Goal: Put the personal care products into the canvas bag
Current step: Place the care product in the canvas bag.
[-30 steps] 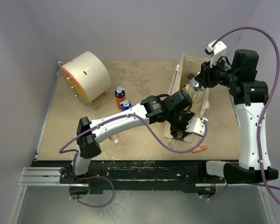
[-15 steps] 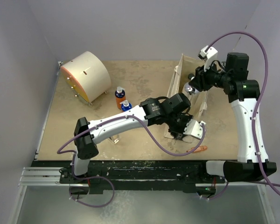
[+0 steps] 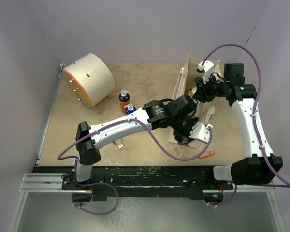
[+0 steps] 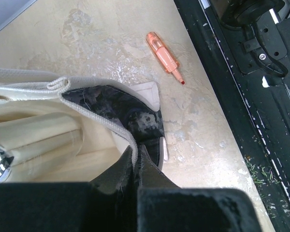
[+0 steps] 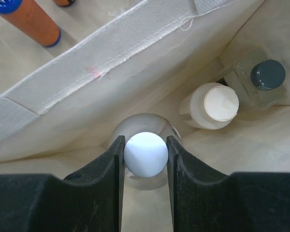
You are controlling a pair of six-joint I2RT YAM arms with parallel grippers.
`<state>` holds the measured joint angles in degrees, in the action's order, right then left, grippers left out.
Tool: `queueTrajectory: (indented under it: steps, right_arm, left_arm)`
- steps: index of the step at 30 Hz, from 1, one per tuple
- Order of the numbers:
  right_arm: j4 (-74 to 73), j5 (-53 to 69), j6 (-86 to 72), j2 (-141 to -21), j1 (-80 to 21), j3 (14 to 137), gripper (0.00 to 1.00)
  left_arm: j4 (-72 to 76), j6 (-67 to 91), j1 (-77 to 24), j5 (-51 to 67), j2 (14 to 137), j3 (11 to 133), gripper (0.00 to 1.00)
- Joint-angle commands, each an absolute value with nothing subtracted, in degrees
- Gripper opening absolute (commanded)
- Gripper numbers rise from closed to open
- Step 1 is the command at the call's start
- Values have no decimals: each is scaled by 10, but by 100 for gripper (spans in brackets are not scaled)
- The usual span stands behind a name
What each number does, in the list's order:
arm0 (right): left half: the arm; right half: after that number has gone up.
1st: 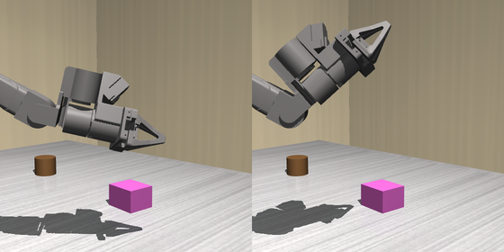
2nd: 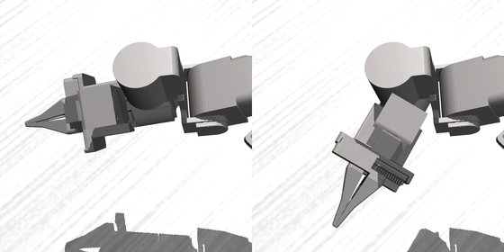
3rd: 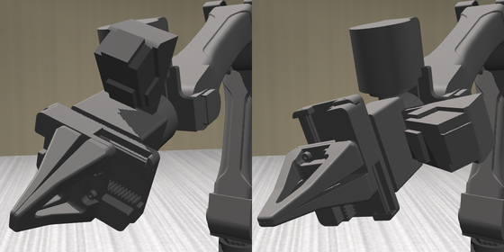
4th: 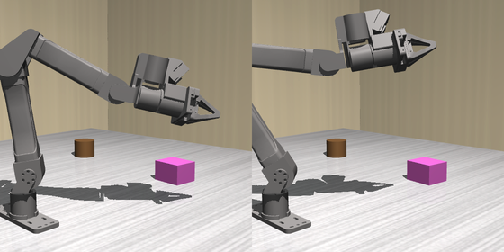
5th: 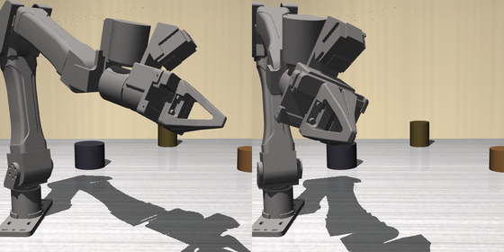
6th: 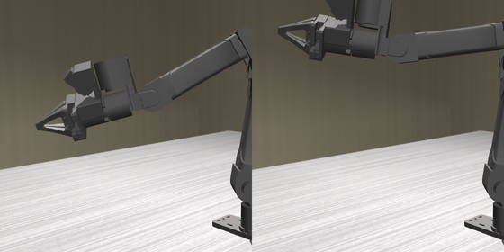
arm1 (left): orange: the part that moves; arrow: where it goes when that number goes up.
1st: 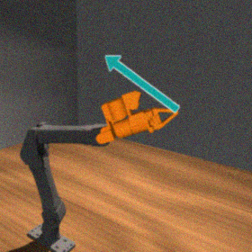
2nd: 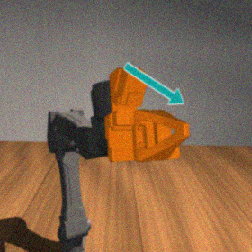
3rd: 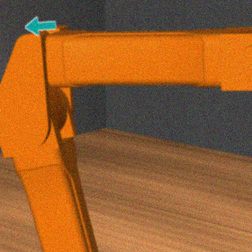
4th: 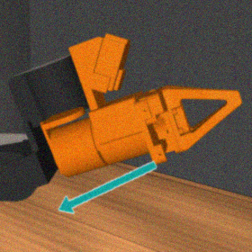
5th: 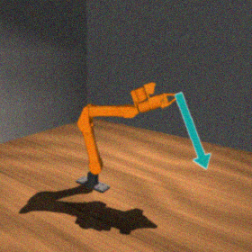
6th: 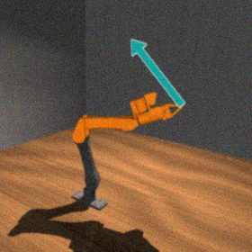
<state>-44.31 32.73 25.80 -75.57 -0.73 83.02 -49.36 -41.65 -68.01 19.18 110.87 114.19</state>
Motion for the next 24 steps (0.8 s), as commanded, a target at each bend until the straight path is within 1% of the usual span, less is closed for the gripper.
queueTrajectory:
  steps: [1, 3, 12, 21, 24]
  right_arm:
    - [-378, 346, 319, -753, -6, 836, 0]
    - [-366, 318, 345, -759, -6, 831, 0]
    - [-354, 293, 392, -797, -7, 790, 0]
    - [-318, 325, 384, -813, -7, 742, 0]
    - [-305, 315, 380, -817, -7, 734, 0]
  left_arm:
    - [-537, -419, -685, 192, 1073, 1173, 0]
    - [-540, -422, -685, 190, 1072, 1177, 0]
    - [-541, -424, -685, 187, 1063, 1169, 0]
    - [-534, -424, -685, 194, 1057, 1148, 0]
    - [-530, -424, -685, 199, 1059, 1142, 0]
